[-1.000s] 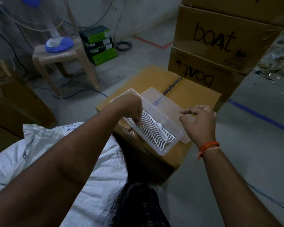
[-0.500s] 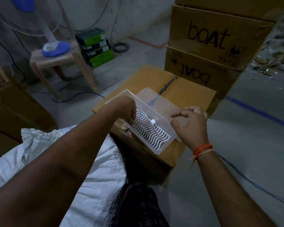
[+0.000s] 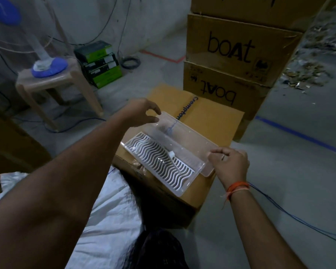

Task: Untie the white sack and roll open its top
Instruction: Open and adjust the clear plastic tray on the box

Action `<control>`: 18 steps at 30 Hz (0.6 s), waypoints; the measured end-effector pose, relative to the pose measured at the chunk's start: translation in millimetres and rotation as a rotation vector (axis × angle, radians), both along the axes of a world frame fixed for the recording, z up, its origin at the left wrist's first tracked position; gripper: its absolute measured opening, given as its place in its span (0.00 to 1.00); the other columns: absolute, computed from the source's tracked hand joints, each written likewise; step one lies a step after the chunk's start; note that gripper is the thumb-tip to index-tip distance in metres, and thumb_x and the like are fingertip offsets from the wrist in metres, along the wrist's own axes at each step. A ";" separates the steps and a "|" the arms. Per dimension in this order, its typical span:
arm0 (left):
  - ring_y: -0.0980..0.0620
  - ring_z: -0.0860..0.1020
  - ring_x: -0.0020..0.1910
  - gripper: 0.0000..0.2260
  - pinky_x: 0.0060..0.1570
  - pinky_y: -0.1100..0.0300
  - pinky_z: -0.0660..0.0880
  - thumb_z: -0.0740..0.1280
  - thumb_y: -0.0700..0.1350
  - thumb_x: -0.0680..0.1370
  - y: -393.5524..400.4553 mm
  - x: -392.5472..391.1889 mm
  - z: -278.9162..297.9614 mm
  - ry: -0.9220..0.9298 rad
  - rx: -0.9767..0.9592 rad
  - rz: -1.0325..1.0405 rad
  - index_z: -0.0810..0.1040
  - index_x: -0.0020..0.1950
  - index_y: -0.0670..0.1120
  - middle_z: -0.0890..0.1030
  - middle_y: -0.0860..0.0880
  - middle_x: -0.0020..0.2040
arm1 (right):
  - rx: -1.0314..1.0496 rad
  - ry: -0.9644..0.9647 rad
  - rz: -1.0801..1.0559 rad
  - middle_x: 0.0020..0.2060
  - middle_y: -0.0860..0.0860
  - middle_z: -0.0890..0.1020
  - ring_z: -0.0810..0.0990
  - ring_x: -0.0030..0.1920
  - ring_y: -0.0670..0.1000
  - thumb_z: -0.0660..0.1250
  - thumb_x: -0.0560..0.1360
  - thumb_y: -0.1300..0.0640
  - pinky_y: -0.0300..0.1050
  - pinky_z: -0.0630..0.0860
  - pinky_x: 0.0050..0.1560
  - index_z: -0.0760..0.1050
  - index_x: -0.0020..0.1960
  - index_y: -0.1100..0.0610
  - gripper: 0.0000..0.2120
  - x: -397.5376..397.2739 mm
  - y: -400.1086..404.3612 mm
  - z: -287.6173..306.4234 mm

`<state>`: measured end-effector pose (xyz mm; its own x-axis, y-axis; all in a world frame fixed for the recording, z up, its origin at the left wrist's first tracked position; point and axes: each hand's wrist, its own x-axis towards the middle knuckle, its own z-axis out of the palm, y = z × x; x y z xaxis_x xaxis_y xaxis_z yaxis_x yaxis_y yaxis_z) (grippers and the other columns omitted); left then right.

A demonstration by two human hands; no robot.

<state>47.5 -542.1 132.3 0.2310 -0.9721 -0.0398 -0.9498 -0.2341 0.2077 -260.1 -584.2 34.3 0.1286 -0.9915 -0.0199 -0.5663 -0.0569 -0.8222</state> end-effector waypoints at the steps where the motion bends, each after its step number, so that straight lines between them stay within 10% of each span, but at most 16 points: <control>1: 0.46 0.82 0.63 0.15 0.59 0.52 0.77 0.76 0.48 0.79 -8.2 2.5 -3.0 -0.018 0.037 -0.004 0.84 0.65 0.51 0.84 0.48 0.68 | 0.023 0.010 -0.020 0.60 0.56 0.78 0.77 0.60 0.57 0.78 0.70 0.50 0.39 0.71 0.55 0.85 0.44 0.44 0.04 -1.0 -1.5 -3.9; 5: 0.43 0.81 0.64 0.19 0.58 0.57 0.74 0.79 0.44 0.76 -42.2 9.6 -16.1 -0.052 0.223 -0.026 0.84 0.67 0.50 0.82 0.45 0.69 | 0.072 -0.013 -0.007 0.58 0.52 0.80 0.78 0.50 0.41 0.79 0.71 0.53 0.41 0.77 0.56 0.87 0.51 0.50 0.09 -2.2 -4.6 -18.7; 9: 0.44 0.80 0.64 0.23 0.57 0.57 0.72 0.82 0.48 0.72 -63.4 13.4 -31.2 -0.119 0.344 -0.029 0.84 0.67 0.53 0.82 0.46 0.67 | 0.092 -0.033 -0.021 0.50 0.49 0.86 0.83 0.51 0.49 0.79 0.71 0.56 0.41 0.80 0.53 0.88 0.49 0.50 0.08 0.7 -6.7 -23.3; 18: 0.47 0.81 0.51 0.16 0.53 0.53 0.78 0.82 0.46 0.71 -66.1 17.9 -34.5 -0.017 0.152 0.035 0.87 0.57 0.51 0.86 0.47 0.57 | -0.013 -0.151 -0.168 0.38 0.49 0.86 0.82 0.38 0.42 0.78 0.73 0.62 0.45 0.83 0.48 0.88 0.48 0.54 0.05 -3.5 -7.3 -2.1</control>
